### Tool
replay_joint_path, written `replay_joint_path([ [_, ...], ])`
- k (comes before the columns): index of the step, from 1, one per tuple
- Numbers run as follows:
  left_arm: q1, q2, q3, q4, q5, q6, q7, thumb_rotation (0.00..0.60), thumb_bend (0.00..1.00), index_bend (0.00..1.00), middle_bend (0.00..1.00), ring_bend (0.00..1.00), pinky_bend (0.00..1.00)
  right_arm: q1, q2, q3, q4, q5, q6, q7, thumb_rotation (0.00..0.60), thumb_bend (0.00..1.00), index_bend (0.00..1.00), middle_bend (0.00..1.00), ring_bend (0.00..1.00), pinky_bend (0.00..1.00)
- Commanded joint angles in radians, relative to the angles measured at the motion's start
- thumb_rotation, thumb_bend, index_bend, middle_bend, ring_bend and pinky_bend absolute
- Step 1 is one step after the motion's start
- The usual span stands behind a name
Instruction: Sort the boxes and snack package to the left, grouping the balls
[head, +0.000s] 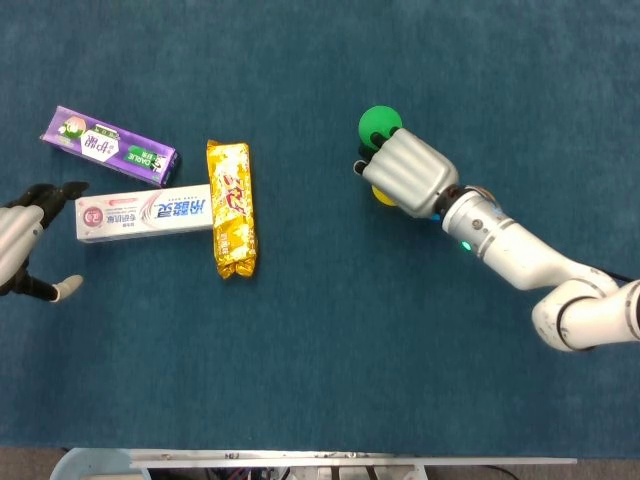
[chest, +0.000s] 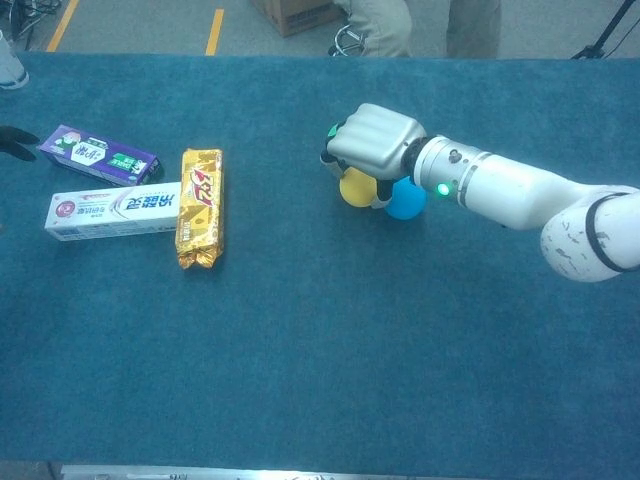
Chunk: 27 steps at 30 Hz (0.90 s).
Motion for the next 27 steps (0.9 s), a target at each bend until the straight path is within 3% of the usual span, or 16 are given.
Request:
replay_joint_path([
  [1, -0.001, 0.000, 0.000, 0.000, -0.001, -0.001, 0.002, 0.600, 0.27, 0.00, 0.12, 0.00, 0.14, -0.009, 0.011, -0.003, -0.010, -0.007, 0.002, 0.006, 0.600, 0.05, 0.43, 0.36, 0.28, 0.49],
  [17, -0.014, -0.010, -0.003, -0.004, -0.013, -0.012, 0.017, 0.600, 0.27, 0.00, 0.12, 0.00, 0.14, -0.048, 0.048, -0.004, -0.036, -0.041, 0.007, 0.036, 0.600, 0.04, 0.43, 0.36, 0.29, 0.49],
  [27, -0.015, -0.007, 0.000, -0.004, -0.025, -0.013, 0.024, 0.600, 0.27, 0.00, 0.13, 0.00, 0.14, -0.040, 0.044, 0.082, -0.036, -0.039, 0.015, 0.122, 0.600, 0.05, 0.43, 0.36, 0.29, 0.49],
])
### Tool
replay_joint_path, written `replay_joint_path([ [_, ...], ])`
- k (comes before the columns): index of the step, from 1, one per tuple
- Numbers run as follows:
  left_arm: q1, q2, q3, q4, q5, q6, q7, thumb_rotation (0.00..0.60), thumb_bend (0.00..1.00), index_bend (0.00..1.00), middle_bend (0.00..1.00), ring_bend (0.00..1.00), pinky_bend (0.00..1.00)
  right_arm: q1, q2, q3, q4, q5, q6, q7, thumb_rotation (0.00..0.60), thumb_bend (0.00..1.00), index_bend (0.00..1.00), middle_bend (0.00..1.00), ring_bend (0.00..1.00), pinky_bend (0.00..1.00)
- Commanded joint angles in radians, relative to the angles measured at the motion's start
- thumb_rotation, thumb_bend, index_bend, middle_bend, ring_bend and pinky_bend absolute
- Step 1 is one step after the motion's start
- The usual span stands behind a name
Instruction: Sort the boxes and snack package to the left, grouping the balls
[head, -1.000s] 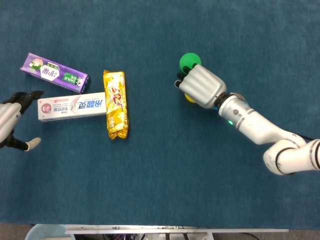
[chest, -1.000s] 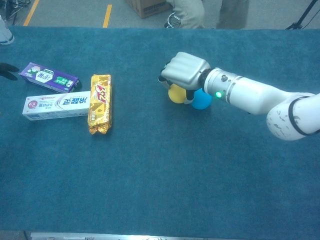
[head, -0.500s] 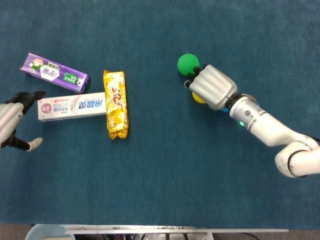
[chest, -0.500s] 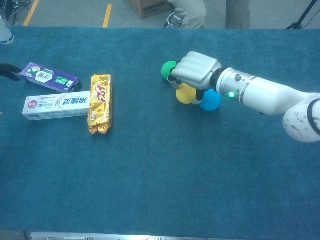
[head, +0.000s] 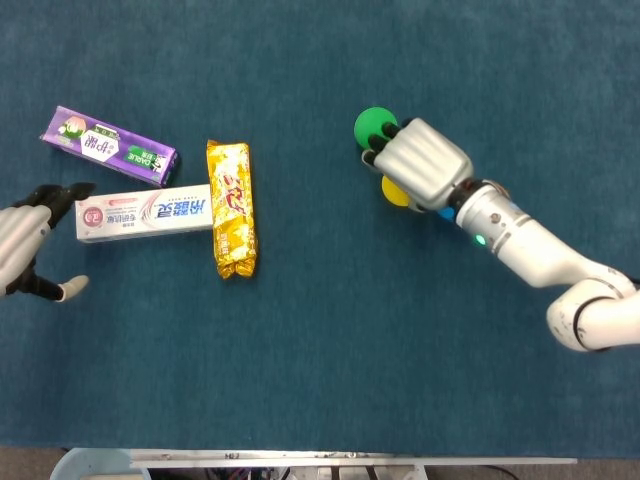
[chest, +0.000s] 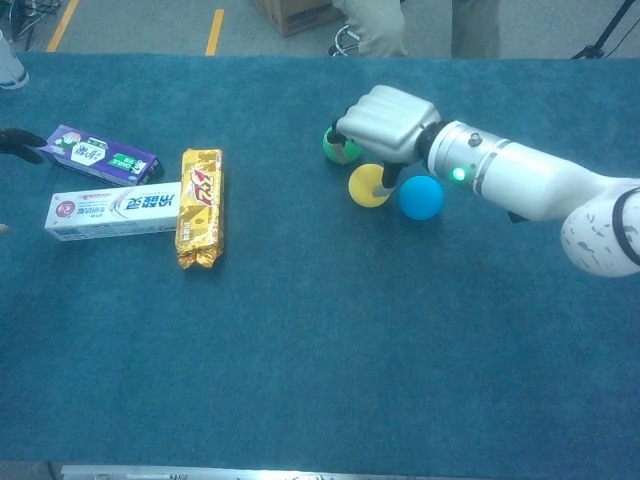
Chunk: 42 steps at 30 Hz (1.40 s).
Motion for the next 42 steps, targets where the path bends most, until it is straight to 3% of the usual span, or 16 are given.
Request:
replay_joint_path([
  [1, 0.001, 0.001, 0.000, 0.000, 0.000, 0.002, 0.000, 0.600, 0.27, 0.00, 0.13, 0.00, 0.14, 0.011, -0.002, 0.036, 0.006, 0.019, -0.008, 0.026, 0.600, 0.04, 0.43, 0.36, 0.29, 0.49],
  [11, 0.010, 0.008, 0.006, -0.005, 0.003, 0.011, 0.000, 0.600, 0.27, 0.00, 0.13, 0.00, 0.14, 0.078, -0.028, 0.111, 0.053, 0.227, -0.100, -0.008, 0.600, 0.04, 0.36, 0.36, 0.28, 0.48],
  [22, 0.023, 0.018, 0.010, -0.003, 0.006, 0.020, -0.010, 0.600, 0.27, 0.00, 0.13, 0.00, 0.14, 0.169, -0.025, 0.165, 0.118, 0.460, -0.218, 0.041, 0.599, 0.04, 0.27, 0.34, 0.26, 0.43],
  [24, 0.024, 0.018, 0.011, -0.002, 0.006, 0.019, -0.012, 0.600, 0.27, 0.00, 0.13, 0.00, 0.14, 0.185, -0.019, 0.166, 0.136, 0.501, -0.246, 0.058, 0.571, 0.05, 0.26, 0.33, 0.25, 0.41],
  [30, 0.026, 0.017, 0.011, 0.001, 0.005, 0.018, -0.015, 0.600, 0.27, 0.00, 0.13, 0.00, 0.14, 0.219, 0.006, 0.152, 0.162, 0.587, -0.320, 0.112, 0.364, 0.04, 0.23, 0.31, 0.20, 0.30],
  [32, 0.024, 0.017, 0.010, 0.002, 0.004, 0.016, -0.015, 0.600, 0.27, 0.00, 0.13, 0.00, 0.14, 0.228, 0.014, 0.140, 0.162, 0.593, -0.332, 0.124, 0.332, 0.04, 0.23, 0.31, 0.19, 0.28],
  [38, 0.020, 0.015, 0.008, -0.005, 0.003, 0.013, -0.007, 0.600, 0.27, 0.00, 0.13, 0.00, 0.14, 0.253, 0.020, 0.101, 0.173, 0.588, -0.369, 0.160, 0.316, 0.04, 0.23, 0.28, 0.15, 0.18],
  [42, 0.020, 0.017, 0.009, -0.010, -0.002, 0.014, -0.001, 0.600, 0.27, 0.00, 0.13, 0.00, 0.14, 0.267, -0.001, 0.085, 0.197, 0.577, -0.372, 0.183, 0.316, 0.03, 0.23, 0.27, 0.14, 0.17],
])
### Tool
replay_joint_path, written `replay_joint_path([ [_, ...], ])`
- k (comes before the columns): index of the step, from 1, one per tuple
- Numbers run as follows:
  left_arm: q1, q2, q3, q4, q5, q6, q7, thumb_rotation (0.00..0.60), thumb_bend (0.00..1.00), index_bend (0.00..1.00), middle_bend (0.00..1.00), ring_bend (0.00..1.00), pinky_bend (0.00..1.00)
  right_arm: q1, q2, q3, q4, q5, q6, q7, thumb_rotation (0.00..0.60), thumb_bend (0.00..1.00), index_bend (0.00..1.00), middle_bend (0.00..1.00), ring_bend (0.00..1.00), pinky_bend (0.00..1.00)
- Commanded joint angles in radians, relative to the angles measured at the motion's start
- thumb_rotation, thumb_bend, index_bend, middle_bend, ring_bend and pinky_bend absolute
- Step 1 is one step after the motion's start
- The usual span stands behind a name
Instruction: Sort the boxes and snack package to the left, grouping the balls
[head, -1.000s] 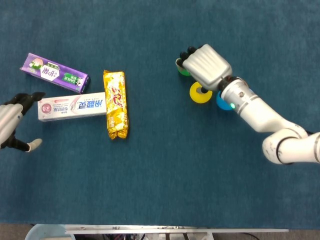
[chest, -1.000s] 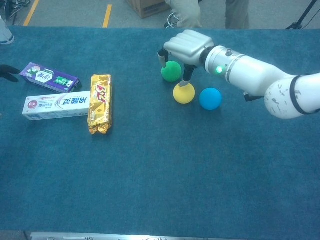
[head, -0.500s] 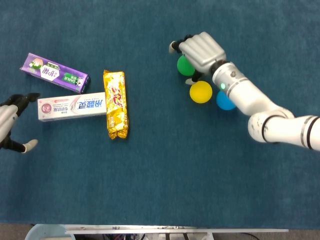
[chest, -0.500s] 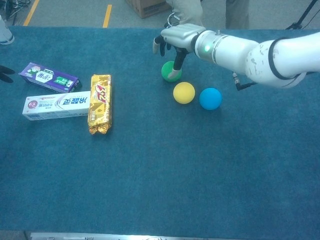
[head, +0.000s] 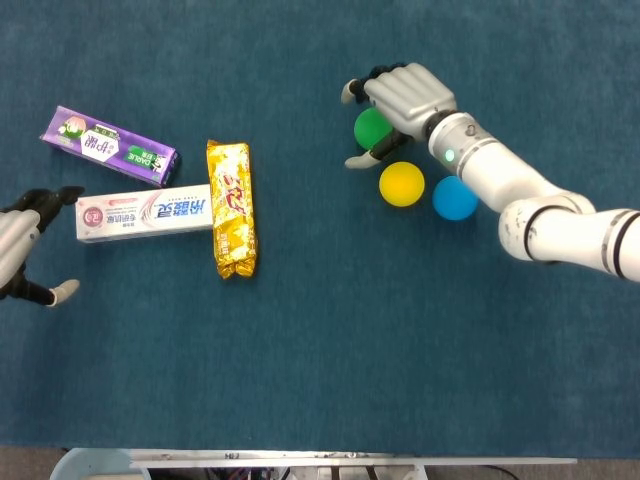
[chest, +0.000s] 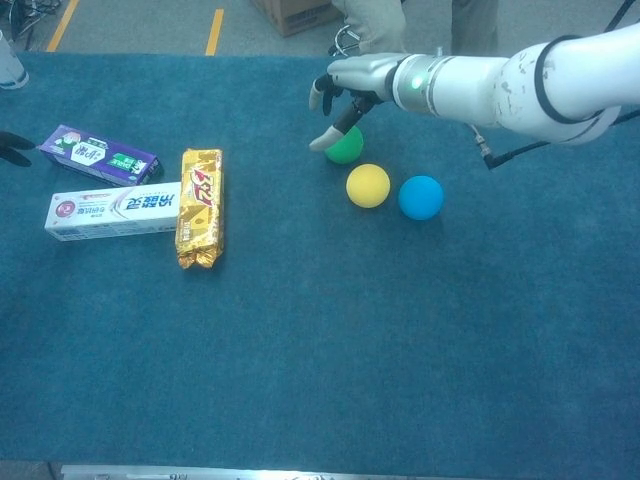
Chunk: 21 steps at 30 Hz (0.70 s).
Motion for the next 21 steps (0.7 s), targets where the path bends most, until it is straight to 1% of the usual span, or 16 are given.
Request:
replay_joint_path([
  [1, 0.001, 0.002, 0.001, -0.002, -0.004, 0.001, 0.003, 0.600, 0.27, 0.00, 0.13, 0.00, 0.14, 0.012, -0.018, -0.013, 0.021, -0.013, -0.001, 0.016, 0.316, 0.03, 0.23, 0.27, 0.14, 0.17],
  [6, 0.004, 0.006, 0.003, -0.006, -0.009, 0.004, 0.007, 0.600, 0.27, 0.00, 0.13, 0.00, 0.14, 0.025, -0.048, -0.034, 0.064, -0.022, -0.008, 0.038, 0.317, 0.03, 0.23, 0.27, 0.14, 0.17],
  [10, 0.010, 0.007, 0.005, -0.006, -0.007, 0.009, 0.005, 0.600, 0.27, 0.00, 0.13, 0.00, 0.14, 0.027, -0.056, -0.071, 0.078, -0.034, -0.019, 0.043, 0.316, 0.03, 0.23, 0.27, 0.14, 0.17],
  [21, 0.009, -0.001, 0.002, -0.002, 0.008, 0.006, -0.003, 0.600, 0.27, 0.00, 0.13, 0.00, 0.14, -0.033, 0.020, -0.123, -0.015, -0.106, -0.001, 0.102, 0.316, 0.03, 0.23, 0.27, 0.14, 0.17],
])
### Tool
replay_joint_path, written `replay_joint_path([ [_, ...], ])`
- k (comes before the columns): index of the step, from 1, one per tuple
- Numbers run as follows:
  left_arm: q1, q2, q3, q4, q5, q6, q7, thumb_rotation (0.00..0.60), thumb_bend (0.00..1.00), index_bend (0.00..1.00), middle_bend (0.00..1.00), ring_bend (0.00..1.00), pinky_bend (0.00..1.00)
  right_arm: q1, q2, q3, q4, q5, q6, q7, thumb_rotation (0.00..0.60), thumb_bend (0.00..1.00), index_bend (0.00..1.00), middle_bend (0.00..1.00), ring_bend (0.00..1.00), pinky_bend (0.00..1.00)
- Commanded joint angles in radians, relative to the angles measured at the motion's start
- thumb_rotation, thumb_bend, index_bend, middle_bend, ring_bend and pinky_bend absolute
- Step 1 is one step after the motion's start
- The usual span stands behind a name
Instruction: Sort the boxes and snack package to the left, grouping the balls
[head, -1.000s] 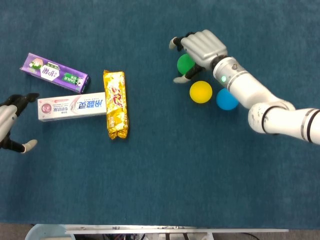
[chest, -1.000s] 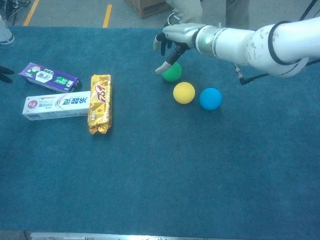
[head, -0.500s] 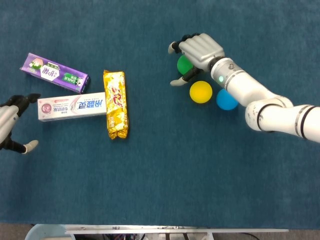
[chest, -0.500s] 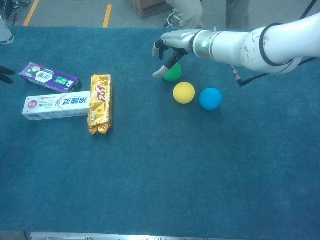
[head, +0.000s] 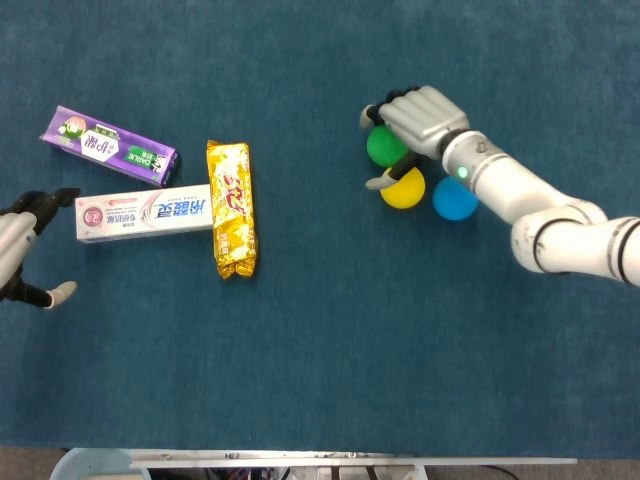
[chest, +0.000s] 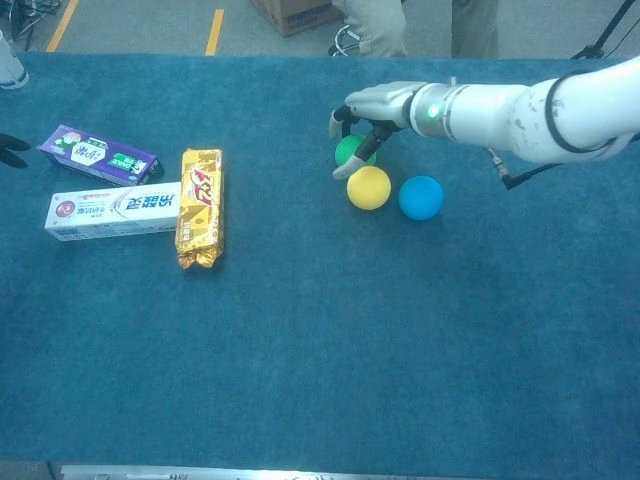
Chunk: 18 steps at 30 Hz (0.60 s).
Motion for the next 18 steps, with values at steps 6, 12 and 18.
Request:
replay_joint_path([
  [6, -0.001, -0.002, 0.001, 0.001, 0.000, -0.003, 0.002, 0.600, 0.27, 0.00, 0.13, 0.00, 0.14, -0.050, 0.062, -0.028, -0.069, -0.065, 0.022, 0.043, 0.316, 0.03, 0.23, 0.27, 0.14, 0.17],
  [12, -0.009, -0.010, -0.001, 0.003, -0.003, -0.012, 0.007, 0.600, 0.27, 0.00, 0.13, 0.00, 0.14, -0.083, 0.101, -0.043, -0.104, -0.107, 0.037, 0.066, 0.315, 0.03, 0.23, 0.27, 0.14, 0.18],
  [18, -0.017, -0.015, -0.004, 0.001, -0.011, -0.017, 0.017, 0.600, 0.27, 0.00, 0.13, 0.00, 0.14, -0.117, 0.128, -0.037, -0.123, -0.141, 0.055, 0.104, 0.316, 0.03, 0.23, 0.27, 0.14, 0.18],
])
